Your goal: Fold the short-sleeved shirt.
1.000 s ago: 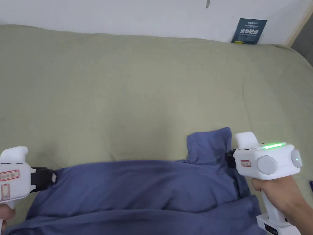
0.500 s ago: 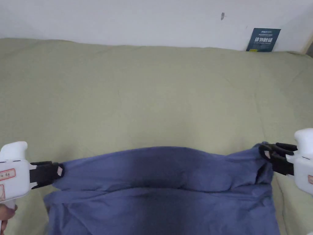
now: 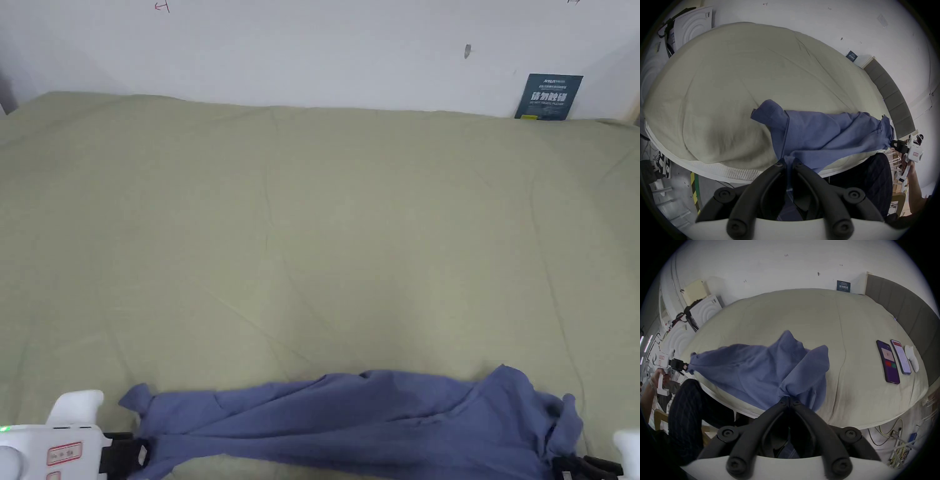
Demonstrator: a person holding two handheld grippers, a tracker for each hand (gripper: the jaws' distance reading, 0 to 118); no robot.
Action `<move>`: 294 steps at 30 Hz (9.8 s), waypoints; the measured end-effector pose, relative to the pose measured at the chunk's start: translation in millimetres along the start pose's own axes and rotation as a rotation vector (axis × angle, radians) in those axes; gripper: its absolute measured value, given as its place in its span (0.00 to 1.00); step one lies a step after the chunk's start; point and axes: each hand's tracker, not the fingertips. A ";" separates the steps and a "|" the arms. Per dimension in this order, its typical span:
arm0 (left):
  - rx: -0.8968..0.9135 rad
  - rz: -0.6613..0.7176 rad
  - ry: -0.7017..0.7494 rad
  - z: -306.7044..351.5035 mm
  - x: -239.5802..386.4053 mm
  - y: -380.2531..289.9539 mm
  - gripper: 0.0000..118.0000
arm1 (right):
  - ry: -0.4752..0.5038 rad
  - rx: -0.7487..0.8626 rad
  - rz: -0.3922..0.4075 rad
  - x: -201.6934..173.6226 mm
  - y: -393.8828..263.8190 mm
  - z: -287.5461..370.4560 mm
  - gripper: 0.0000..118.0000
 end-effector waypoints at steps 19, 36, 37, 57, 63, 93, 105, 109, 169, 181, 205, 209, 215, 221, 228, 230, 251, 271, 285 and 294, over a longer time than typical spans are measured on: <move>0.925 -0.215 0.361 136.6 80.2 -108.6 0.11 | -0.080 0.593 0.011 -117.2 -4.0 118.5 0.08; 0.187 0.302 -0.350 40.2 -70.5 -10.0 0.11 | 0.019 0.538 0.054 -133.5 1.6 117.0 0.07; 0.183 0.315 -0.338 29.7 -79.3 -3.4 0.11 | 0.020 0.535 0.060 -135.3 2.1 116.6 0.07; 0.047 0.454 -0.865 -89.2 -133.2 14.6 0.67 | 0.053 0.480 0.071 -159.1 24.1 107.1 0.07; 0.020 0.377 -0.810 -105.4 -103.5 17.1 0.39 | 0.096 0.487 0.073 -169.9 29.3 102.6 0.07; 0.365 0.169 0.035 0.9 160.8 19.3 0.09 | 0.123 0.542 0.016 -133.8 10.8 118.7 0.07; 0.264 0.030 0.216 -142.5 283.3 -8.5 0.09 | 0.114 0.545 -0.063 -90.5 -22.4 142.9 0.07; 0.255 0.001 0.139 -123.8 276.2 0.4 0.46 | 0.104 0.545 -0.054 -84.9 -25.4 143.4 0.07; 0.025 0.375 -0.680 -120.1 35.6 35.6 0.90 | 0.205 0.469 -0.030 -141.5 -10.5 124.8 0.07; -0.089 0.333 -0.945 -173.1 75.5 42.7 0.88 | 0.196 0.427 -0.071 -134.7 3.1 107.0 0.07; 0.190 0.426 -0.489 -55.1 15.0 69.8 0.14 | 0.159 0.492 -0.026 -151.0 17.3 111.9 0.07; 0.250 0.468 -0.359 -16.9 -47.0 79.8 0.14 | 0.159 0.505 -0.031 -157.0 19.9 113.6 0.07; 0.251 0.519 -0.204 18.5 -68.2 85.3 0.14 | 0.175 0.507 -0.001 -169.1 22.8 115.3 0.07; 0.387 0.723 -0.219 31.9 44.1 64.7 0.14 | 0.173 0.516 0.010 -164.3 17.5 119.9 0.07; 0.329 0.582 -0.162 -56.0 178.1 55.4 0.14 | 0.164 0.517 -0.016 -135.5 3.5 130.9 0.07; 0.296 0.516 -0.104 -90.6 202.6 53.2 0.14 | 0.154 0.513 -0.032 -125.5 -2.0 134.2 0.07; 0.408 0.288 -0.335 11.0 110.2 39.9 0.28 | 0.199 0.510 -0.054 -125.7 -0.7 123.1 0.07; 0.082 0.256 -0.511 -150.1 178.5 65.7 0.08 | 0.087 0.464 -0.104 -105.2 -10.9 140.4 0.07; 0.349 0.109 -0.313 54.9 76.0 -6.4 0.08 | 0.377 0.255 -0.079 -162.7 92.9 -18.4 0.07; 0.271 0.243 -0.289 -28.6 30.6 42.8 0.68 | 0.401 -0.047 -0.198 -156.5 118.7 -175.8 0.05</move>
